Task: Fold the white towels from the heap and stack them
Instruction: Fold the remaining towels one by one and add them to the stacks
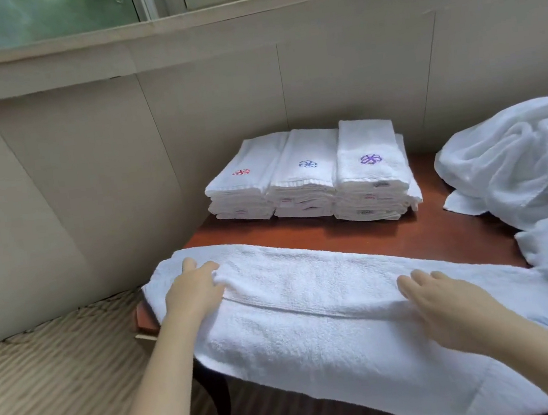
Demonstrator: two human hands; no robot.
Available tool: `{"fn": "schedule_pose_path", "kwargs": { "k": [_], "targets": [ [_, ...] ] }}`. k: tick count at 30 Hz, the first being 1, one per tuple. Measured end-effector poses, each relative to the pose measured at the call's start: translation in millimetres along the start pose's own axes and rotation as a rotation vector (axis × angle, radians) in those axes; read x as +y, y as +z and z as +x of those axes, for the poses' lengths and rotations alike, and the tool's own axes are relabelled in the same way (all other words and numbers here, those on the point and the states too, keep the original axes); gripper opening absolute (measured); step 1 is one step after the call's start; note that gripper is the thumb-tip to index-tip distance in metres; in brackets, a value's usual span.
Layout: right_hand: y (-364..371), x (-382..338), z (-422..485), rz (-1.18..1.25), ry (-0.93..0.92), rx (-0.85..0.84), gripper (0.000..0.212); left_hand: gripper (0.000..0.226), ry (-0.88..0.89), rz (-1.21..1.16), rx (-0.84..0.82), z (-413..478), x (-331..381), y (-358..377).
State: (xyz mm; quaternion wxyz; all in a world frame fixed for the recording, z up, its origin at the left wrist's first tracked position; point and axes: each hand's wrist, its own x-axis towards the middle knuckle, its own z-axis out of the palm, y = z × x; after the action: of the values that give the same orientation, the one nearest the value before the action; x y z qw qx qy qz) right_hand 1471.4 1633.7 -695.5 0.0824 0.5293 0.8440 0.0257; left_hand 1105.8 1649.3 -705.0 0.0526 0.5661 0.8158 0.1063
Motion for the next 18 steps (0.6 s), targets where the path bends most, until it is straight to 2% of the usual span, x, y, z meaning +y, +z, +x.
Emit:
{"fn": "schedule_pose_path", "kwargs": {
  "k": [2, 5, 8, 11, 14, 18],
  "targets": [
    [9, -6, 2, -0.07, 0.035, 0.046, 0.032, 0.046, -0.004, -0.022, 0.084, 4, 1, 9],
    [17, -7, 7, -0.105, 0.152, 0.138, 0.041, 0.045, 0.016, -0.099, 0.102, 10, 5, 21],
    [22, 0, 11, -0.101, 0.28, 0.215, 0.035, 0.041, 0.059, -0.339, 0.145, 19, 9, 25],
    [26, 1, 14, -0.089, 0.369, 0.271, 0.032, 0.037, 0.149, -0.51, 0.328, 31, 11, 23],
    [24, 0, 14, -0.026, 0.357, 0.391, 0.03, 0.037, 0.267, -0.463, 0.467, 44, 17, 20],
    [22, 11, 22, 0.064, 0.477, 0.334, 0.038, 0.033, 0.397, -0.367, 0.511, 63, 32, 8]
  ]
}}
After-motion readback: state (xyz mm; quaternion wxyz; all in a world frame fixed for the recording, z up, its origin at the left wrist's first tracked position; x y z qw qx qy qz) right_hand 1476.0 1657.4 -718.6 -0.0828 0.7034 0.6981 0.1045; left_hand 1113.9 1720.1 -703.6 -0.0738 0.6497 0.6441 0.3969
